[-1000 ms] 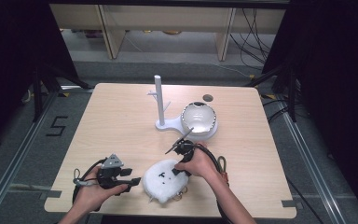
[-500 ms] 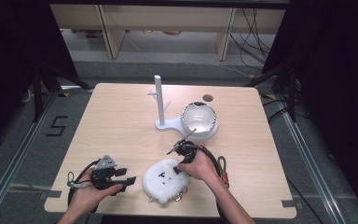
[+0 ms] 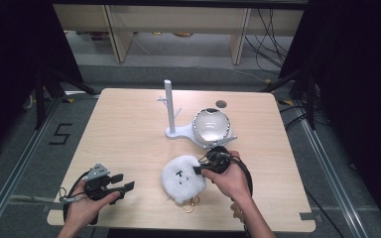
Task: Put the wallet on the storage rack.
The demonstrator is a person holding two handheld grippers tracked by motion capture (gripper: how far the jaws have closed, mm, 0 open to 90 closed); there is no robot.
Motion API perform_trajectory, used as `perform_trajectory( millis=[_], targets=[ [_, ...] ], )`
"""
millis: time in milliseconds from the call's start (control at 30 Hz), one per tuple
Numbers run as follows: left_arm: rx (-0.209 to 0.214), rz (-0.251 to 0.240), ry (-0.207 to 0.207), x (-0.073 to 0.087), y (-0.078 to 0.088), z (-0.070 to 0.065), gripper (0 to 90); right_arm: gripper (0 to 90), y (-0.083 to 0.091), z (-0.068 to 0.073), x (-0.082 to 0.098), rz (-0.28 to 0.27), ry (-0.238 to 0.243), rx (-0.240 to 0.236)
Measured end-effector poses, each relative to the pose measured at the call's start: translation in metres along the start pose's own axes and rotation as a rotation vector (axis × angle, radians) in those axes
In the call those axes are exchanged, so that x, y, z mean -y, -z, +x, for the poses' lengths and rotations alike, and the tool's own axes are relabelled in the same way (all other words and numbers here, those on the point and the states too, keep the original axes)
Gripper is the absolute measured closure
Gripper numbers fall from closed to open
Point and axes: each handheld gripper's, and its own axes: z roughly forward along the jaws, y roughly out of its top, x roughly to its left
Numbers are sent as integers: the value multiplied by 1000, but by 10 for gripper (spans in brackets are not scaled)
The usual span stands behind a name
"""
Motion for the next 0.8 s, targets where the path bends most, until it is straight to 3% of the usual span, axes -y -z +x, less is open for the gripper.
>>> perform_trajectory(
  millis=[133, 167, 200, 267, 300, 333, 367, 433, 467, 500, 533, 767, 800],
  targets=[
    [-16, -20, 11, 5, -3, 4, 405, 803, 20, -3, -2, -90, -1, 12],
    [-27, -24, 9, 6, -3, 5, 405, 803, 24, -1, -2, -112, -29, 17],
    [-41, -22, 9, 7, -3, 6, 405, 803, 29, -4, -3, -124, -3, 19],
    [-43, -49, 10, 9, -5, 8, 405, 804, 36, -5, -5, -169, -11, 25],
    [-51, -57, 8, 9, -5, 9, 405, 804, 44, -5, -7, -203, -26, 39],
    [-52, -75, 4, 9, -6, 10, 405, 804, 44, -5, -7, -203, -26, 39],
    [-56, -76, 0, 9, -5, 11, 405, 804, 48, -7, -8, -229, 2, 50],
    [-63, -95, -24, 10, -6, 13, 403, 804, 54, -8, -10, -271, -19, 55],
    [-65, -100, -28, 10, -7, 13, 401, 804, 57, -7, -12, -274, -38, 58],
    [-66, -106, -16, 11, -8, 13, 400, 804, 59, -11, -14, -296, -10, 60],
    [-69, -109, -18, 12, -9, 12, 398, 804, 61, -11, -15, -311, -26, 68],
    [-83, -134, -71, 13, -11, 15, 392, 804, 72, -15, -25, -376, -48, 91],
    [-81, -137, -57, 13, -11, 15, 392, 804, 73, -17, -26, -389, -33, 92]
  ],
)
